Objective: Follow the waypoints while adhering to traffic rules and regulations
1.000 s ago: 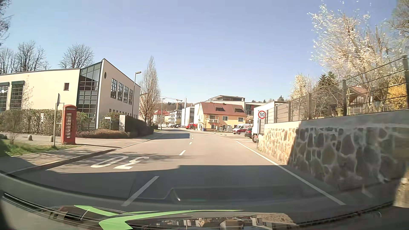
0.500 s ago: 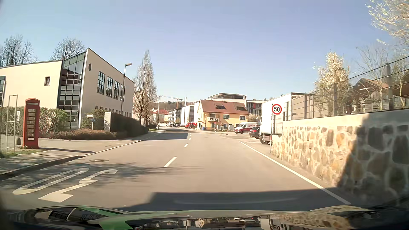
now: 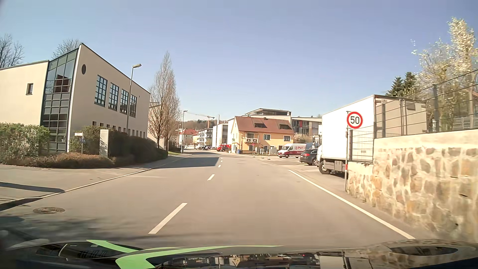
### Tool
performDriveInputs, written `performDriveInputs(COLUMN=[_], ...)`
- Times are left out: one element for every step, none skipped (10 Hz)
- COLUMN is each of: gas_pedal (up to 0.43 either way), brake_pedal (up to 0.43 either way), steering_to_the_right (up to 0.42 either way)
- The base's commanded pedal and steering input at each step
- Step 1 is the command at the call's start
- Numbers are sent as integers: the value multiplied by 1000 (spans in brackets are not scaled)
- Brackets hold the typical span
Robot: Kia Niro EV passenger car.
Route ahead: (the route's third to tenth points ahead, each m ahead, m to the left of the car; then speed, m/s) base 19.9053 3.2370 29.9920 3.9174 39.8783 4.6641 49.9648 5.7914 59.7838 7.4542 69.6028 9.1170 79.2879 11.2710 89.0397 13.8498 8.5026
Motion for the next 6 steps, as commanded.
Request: performDriveInputs(gas_pedal=[110, 118, 150, 150, 150, 150], brake_pedal=[0, 0, 0, 0, 0, 0], steering_to_the_right=[-4, -4, -4, -5, -5, -5])
